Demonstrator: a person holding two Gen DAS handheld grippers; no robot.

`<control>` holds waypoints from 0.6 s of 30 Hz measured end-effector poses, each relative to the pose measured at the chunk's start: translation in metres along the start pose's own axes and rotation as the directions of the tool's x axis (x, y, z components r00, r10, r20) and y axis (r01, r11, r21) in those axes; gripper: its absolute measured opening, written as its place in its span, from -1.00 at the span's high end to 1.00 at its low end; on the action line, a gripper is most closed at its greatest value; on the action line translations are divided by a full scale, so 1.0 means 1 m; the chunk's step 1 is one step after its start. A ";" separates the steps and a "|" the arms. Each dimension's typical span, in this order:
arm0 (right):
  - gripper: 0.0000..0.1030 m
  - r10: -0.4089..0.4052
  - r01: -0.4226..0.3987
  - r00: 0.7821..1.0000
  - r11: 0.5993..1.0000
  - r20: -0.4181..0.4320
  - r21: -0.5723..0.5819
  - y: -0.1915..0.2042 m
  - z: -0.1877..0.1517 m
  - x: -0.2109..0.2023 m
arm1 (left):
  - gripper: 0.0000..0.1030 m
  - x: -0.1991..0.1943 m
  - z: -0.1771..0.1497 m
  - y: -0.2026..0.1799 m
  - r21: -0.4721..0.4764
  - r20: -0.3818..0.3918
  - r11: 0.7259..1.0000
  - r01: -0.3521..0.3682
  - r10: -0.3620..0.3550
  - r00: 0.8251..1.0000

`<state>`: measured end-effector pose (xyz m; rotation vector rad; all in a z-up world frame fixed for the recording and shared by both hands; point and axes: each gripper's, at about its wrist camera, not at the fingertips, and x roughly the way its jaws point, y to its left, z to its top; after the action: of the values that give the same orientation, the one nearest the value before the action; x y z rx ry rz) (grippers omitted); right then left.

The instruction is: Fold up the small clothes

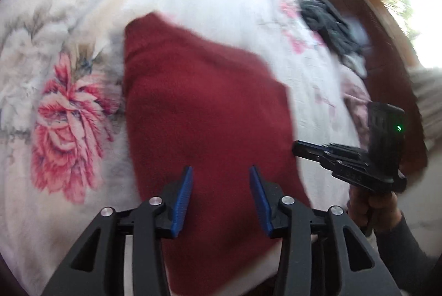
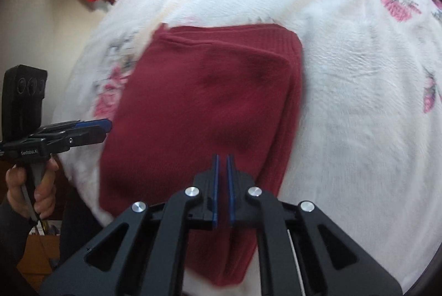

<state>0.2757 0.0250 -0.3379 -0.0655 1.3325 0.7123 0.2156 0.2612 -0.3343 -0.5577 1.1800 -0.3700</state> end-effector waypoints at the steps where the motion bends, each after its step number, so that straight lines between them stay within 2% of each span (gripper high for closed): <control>1: 0.90 0.001 -0.001 1.000 1.000 -0.005 -0.001 0.002 -0.008 -0.002 | 0.12 0.003 -0.007 -0.003 0.001 -0.015 1.000 -0.007 0.007 1.000; 3: 0.89 -0.029 0.029 0.998 1.000 -0.049 0.006 0.001 -0.021 0.012 | 0.11 0.020 -0.017 0.003 0.022 -0.060 0.996 -0.083 0.084 0.995; 4: 0.93 -0.052 0.052 0.996 0.999 -0.068 0.006 0.002 -0.024 0.027 | 0.12 0.029 -0.021 0.007 0.021 -0.067 0.995 -0.095 0.096 0.993; 7: 0.92 -0.067 0.069 0.995 0.997 -0.068 0.029 0.000 -0.027 0.034 | 0.12 0.024 -0.022 0.001 0.010 -0.058 0.996 -0.093 0.094 0.994; 9: 0.90 -0.070 0.071 0.997 0.997 -0.037 0.023 0.008 -0.028 0.016 | 0.12 0.008 -0.026 -0.006 0.021 -0.042 0.997 -0.078 0.079 0.996; 12: 0.90 -0.076 0.076 0.997 0.997 0.007 0.011 0.018 -0.040 -0.011 | 0.10 -0.013 -0.050 -0.011 0.036 -0.027 0.999 -0.039 0.040 0.999; 14: 0.90 -0.087 0.087 0.996 0.996 0.006 0.005 0.022 -0.054 -0.014 | 0.10 -0.007 -0.068 -0.008 0.021 -0.061 0.999 -0.039 0.040 0.997; 16: 0.91 -0.104 0.104 0.994 0.995 -0.027 0.005 0.027 -0.057 0.001 | 0.11 0.013 -0.083 -0.002 0.018 -0.104 0.996 -0.091 0.092 0.990; 18: 0.92 -0.144 0.145 0.987 0.989 -0.071 0.011 0.025 -0.060 0.022 | 0.11 0.022 -0.090 0.005 0.004 -0.102 0.996 -0.094 0.094 0.990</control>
<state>0.2125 0.0275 -0.3649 -0.1742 1.3853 0.5811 0.1391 0.2335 -0.3783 -0.4869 1.3004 -0.3202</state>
